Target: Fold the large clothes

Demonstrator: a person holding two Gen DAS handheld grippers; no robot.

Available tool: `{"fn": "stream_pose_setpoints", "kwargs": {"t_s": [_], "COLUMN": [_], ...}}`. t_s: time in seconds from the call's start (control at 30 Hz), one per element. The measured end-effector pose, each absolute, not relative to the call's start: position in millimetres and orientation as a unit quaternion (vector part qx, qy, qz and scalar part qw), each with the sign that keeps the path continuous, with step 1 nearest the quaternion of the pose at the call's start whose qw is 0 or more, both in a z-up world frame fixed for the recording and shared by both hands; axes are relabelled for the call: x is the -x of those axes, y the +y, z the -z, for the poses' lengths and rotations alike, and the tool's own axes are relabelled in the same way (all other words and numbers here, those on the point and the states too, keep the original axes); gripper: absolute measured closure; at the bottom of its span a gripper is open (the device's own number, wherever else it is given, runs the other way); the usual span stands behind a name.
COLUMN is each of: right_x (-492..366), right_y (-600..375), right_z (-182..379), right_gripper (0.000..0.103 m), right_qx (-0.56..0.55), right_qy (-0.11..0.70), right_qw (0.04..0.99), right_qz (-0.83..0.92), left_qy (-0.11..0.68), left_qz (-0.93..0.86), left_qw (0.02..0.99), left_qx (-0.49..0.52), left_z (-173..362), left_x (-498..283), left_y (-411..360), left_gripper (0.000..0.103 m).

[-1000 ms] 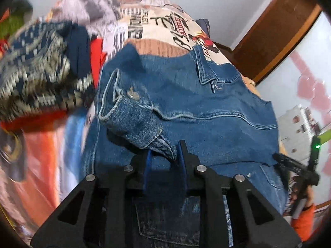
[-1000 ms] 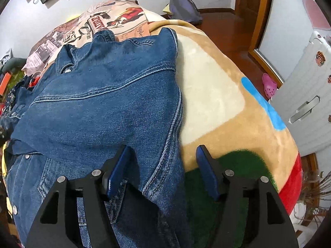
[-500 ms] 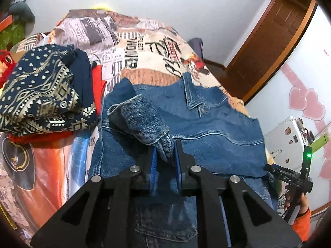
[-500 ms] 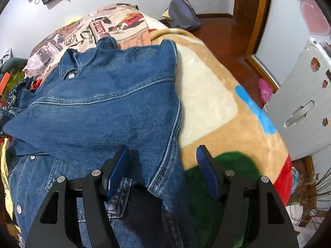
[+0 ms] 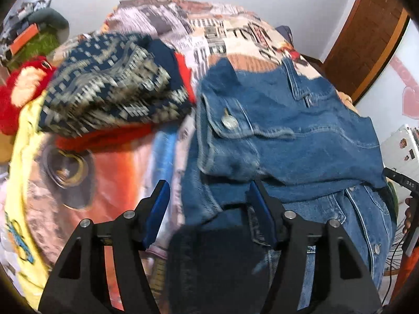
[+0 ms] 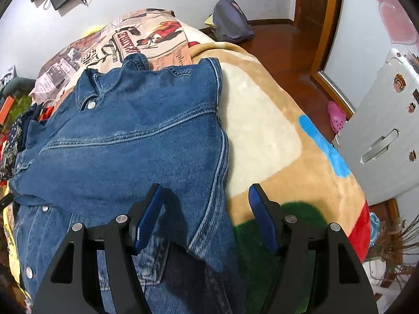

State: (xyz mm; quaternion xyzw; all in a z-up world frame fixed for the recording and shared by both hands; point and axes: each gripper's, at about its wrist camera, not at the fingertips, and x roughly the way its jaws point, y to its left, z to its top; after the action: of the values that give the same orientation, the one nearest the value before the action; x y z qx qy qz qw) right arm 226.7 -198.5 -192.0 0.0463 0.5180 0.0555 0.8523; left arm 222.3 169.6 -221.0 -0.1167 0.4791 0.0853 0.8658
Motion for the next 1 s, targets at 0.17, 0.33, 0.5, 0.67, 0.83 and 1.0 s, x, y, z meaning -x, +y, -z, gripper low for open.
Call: {"fn": "stream_pose_setpoints", "kwargs": {"t_s": [0.17, 0.33, 0.5, 0.67, 0.83, 1.0], "right_x": [-239.9, -257.5, -282.7, -310.2, -334.0, -349.0], "right_y": [-200.7, -199.3, -198.7, -205.2, -211.2, -211.0], "right_z": [183.8, 170.2, 167.6, 187.3, 213.0, 220.9], "right_gripper": [0.039, 0.039, 0.039, 0.039, 0.039, 0.039], "right_qx": [-0.054, -0.037, -0.03, -0.08, -0.123, -0.13], "right_qy": [0.509, 0.489, 0.483, 0.512, 0.538, 0.527], "right_qw": [0.858, 0.87, 0.873, 0.852, 0.831, 0.838], "right_qz": [-0.056, -0.05, -0.051, -0.074, -0.075, -0.062], "left_qy": [0.453, 0.452, 0.474, 0.505, 0.518, 0.518], "left_qz": [-0.093, -0.061, -0.026, -0.003, -0.014, -0.004], "left_qw": [0.882, 0.885, 0.87, 0.847, 0.839, 0.843], "left_qx": [0.089, 0.098, 0.135, 0.167, 0.168, 0.144], "left_z": [191.6, 184.2, 204.4, 238.6, 262.5, 270.5], "left_x": [-240.8, -285.3, -337.6, -375.9, -398.7, -410.0], "left_y": [186.3, 198.4, 212.0, 221.2, 228.8, 223.2], "left_gripper": [0.039, 0.039, 0.039, 0.039, 0.039, 0.047]}}
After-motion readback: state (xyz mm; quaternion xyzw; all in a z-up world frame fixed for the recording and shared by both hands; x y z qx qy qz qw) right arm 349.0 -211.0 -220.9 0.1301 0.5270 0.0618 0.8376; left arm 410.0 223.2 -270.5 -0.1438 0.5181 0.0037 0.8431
